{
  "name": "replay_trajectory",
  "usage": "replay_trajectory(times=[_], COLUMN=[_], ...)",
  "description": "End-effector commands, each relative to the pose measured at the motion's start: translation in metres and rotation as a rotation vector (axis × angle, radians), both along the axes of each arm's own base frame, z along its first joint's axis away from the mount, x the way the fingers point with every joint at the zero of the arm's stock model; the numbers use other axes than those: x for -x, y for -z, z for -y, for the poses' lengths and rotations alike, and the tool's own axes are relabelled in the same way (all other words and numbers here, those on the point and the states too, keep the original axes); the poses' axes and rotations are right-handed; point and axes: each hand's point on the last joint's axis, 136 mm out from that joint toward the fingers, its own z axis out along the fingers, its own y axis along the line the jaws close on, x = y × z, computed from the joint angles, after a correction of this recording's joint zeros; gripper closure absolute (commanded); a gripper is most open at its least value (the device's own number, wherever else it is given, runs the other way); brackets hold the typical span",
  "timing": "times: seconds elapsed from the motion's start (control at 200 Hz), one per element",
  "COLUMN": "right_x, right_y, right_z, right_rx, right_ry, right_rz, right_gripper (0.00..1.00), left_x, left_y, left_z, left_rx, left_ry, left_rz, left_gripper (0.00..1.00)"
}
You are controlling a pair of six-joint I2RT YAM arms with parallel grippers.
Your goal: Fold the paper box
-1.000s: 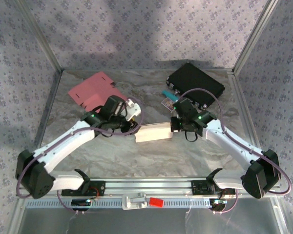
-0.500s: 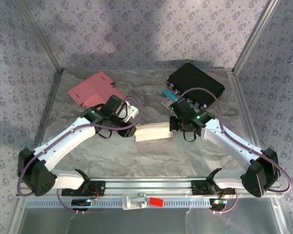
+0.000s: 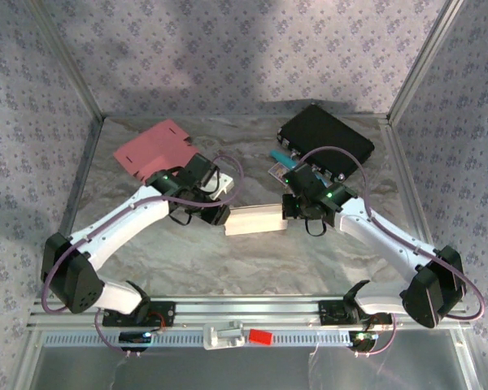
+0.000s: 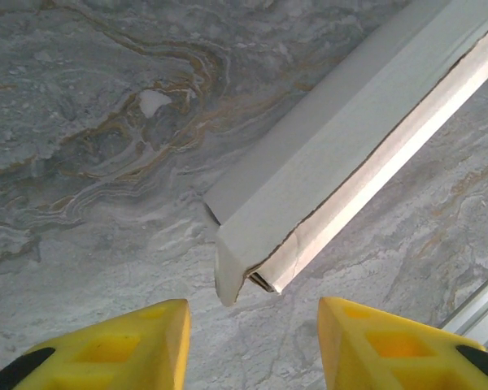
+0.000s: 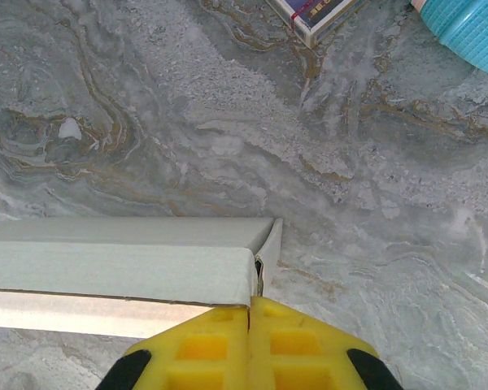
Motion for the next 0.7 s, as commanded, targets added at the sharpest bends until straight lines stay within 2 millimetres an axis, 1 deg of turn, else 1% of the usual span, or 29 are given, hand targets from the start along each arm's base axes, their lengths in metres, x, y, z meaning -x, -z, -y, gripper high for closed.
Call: replay_trajectory(times=[0.0,0.1,0.28,0.37,0.475,0.615,0.7], right_x=[-0.002,-0.002,-0.003,-0.003,-0.002,-0.003,-0.003], right_y=[-0.005,-0.005,-0.004,-0.004,-0.003,-0.004,-0.003], right_z=[0.002,0.002,0.001,0.001,0.001,0.001,0.001], right_rx=[0.000,-0.004,-0.007,-0.008,-0.007,-0.011,-0.010], right_ry=[0.022,0.023,0.020,0.018,0.017,0.016,0.016], right_rz=[-0.006,-0.009,-0.014,-0.013,-0.014,-0.015,-0.017], right_gripper=[1.00,1.00,1.00,1.00,1.00,1.00,1.00], left_x=[-0.002,-0.001,-0.005,-0.010,-0.011,-0.013,-0.014], left_y=[-0.014,-0.012,-0.004,-0.004,-0.003,0.000,0.000], left_z=[-0.005,-0.002,0.005,0.005,0.008,0.008,0.008], left_rx=[-0.007,-0.007,-0.021,-0.022,-0.014,-0.027,-0.025], left_ry=[-0.022,-0.010,0.005,-0.008,0.000,-0.002,-0.002], left_rz=[0.025,0.012,-0.026,-0.005,-0.005,-0.007,-0.007], left_gripper=[0.54,0.54,0.62,0.65,0.67,0.74,0.80])
